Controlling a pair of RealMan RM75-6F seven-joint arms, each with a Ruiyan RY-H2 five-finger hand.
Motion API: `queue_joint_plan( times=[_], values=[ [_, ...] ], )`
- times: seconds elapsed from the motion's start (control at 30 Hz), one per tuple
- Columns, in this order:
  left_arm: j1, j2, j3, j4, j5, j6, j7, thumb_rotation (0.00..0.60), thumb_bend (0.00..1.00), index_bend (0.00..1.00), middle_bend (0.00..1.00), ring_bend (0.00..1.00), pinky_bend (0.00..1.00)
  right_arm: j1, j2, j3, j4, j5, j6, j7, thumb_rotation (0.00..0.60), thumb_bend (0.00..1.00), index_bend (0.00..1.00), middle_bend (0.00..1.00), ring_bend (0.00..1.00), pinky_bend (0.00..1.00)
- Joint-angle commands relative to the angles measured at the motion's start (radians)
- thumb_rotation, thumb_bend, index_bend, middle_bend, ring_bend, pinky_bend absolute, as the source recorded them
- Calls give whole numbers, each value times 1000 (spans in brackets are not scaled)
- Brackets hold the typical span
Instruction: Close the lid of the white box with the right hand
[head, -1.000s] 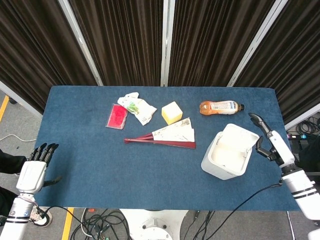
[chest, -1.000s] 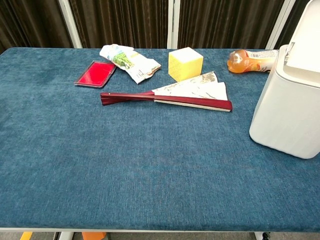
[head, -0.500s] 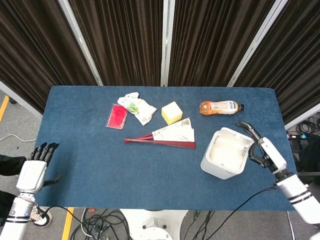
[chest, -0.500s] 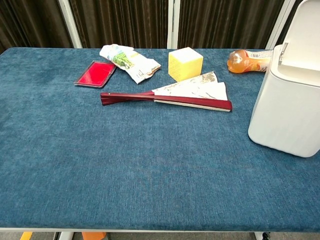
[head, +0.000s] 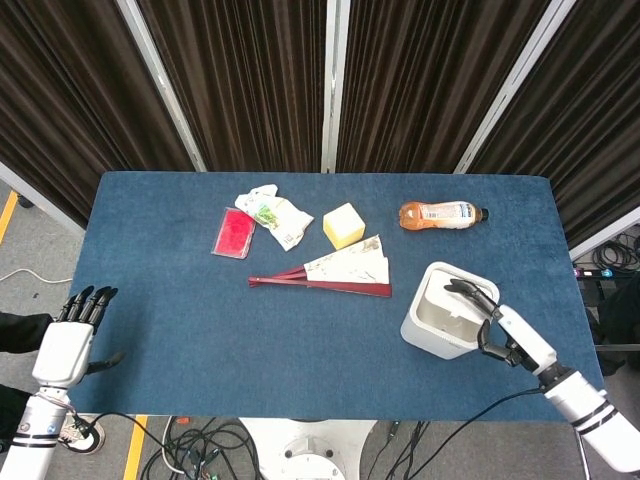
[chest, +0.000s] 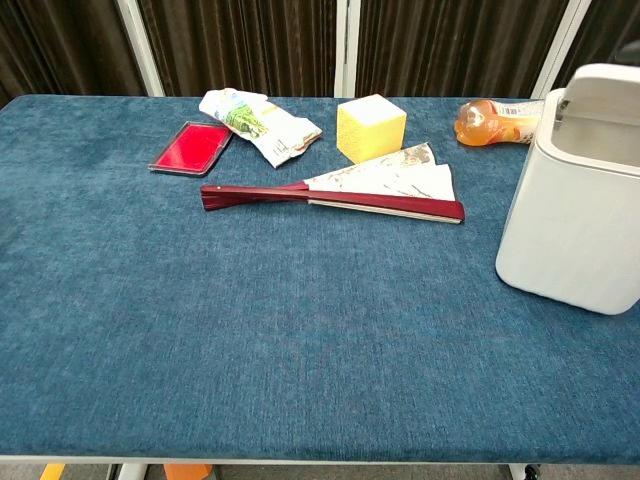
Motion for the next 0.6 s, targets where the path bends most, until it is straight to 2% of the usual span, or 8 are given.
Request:
queue_joint_plan(
  times=[0.03,0.6],
  values=[
    [0,0,0,0,0,0,0,600,80,98,98,42,126,0,-4,-19,1,-9,-4,-9,413,947,0,100,0,57],
    [-2,0,-1,-4,-3,-5,5,600,80,98,98,41,126,15,-69,-76,71,-15,16,63,413,952,0,100,0,58]
  ],
)
